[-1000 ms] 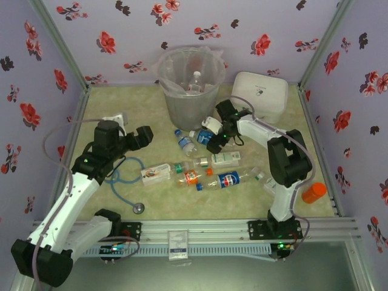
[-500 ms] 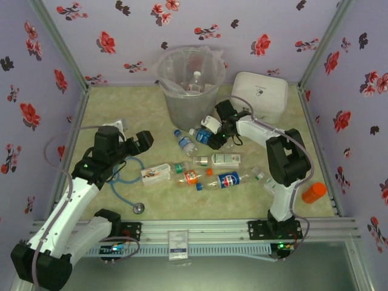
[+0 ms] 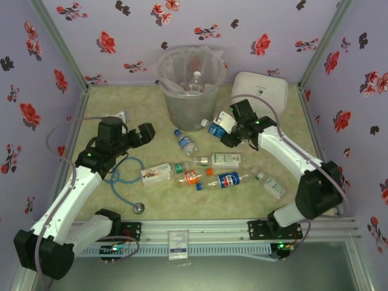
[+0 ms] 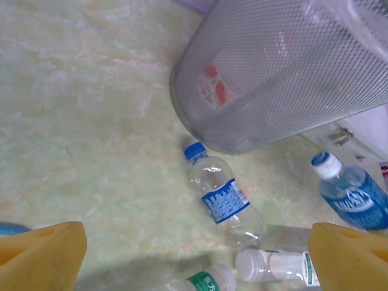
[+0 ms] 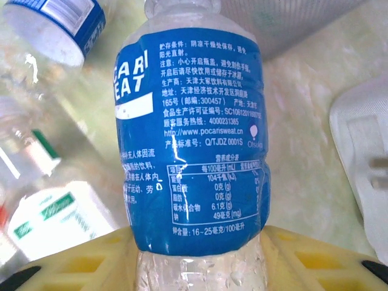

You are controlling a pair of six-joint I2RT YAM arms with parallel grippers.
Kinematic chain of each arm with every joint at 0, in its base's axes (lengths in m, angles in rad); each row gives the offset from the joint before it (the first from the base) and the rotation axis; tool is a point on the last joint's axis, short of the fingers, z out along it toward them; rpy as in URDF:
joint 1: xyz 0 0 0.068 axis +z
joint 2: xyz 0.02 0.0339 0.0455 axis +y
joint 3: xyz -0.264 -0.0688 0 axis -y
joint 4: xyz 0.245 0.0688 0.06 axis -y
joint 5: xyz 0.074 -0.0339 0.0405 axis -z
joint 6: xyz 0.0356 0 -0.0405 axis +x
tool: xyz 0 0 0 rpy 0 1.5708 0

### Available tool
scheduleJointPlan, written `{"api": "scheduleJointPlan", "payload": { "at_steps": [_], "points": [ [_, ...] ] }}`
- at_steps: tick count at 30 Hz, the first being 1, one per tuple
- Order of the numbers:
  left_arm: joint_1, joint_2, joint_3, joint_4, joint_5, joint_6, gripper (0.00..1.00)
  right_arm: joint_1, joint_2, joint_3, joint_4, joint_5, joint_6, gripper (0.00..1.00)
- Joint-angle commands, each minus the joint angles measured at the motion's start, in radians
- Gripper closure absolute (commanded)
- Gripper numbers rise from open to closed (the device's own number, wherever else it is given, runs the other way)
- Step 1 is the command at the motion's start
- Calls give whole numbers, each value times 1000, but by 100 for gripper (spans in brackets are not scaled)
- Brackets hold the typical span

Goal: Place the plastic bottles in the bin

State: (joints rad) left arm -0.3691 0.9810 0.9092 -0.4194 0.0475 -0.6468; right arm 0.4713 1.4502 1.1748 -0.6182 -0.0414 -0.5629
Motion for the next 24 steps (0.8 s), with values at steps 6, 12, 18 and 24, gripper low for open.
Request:
{"api": "scheduleJointPlan", "payload": {
  "at_steps": [6, 12, 18, 24],
  "points": [
    [-7, 169, 151, 39, -22, 126, 4, 1, -331, -58, -123, -34, 139, 57],
    [-20, 262, 171, 82, -3, 154, 5, 12, -531, -35, -116, -111, 243, 63],
    [-38, 284, 127, 52, -21, 206, 5, 12, -566, 99, -69, -122, 319, 71],
    [-60, 243, 50, -1, -47, 232, 5, 12, -445, 259, -26, -87, 377, 84]
  ]
}}
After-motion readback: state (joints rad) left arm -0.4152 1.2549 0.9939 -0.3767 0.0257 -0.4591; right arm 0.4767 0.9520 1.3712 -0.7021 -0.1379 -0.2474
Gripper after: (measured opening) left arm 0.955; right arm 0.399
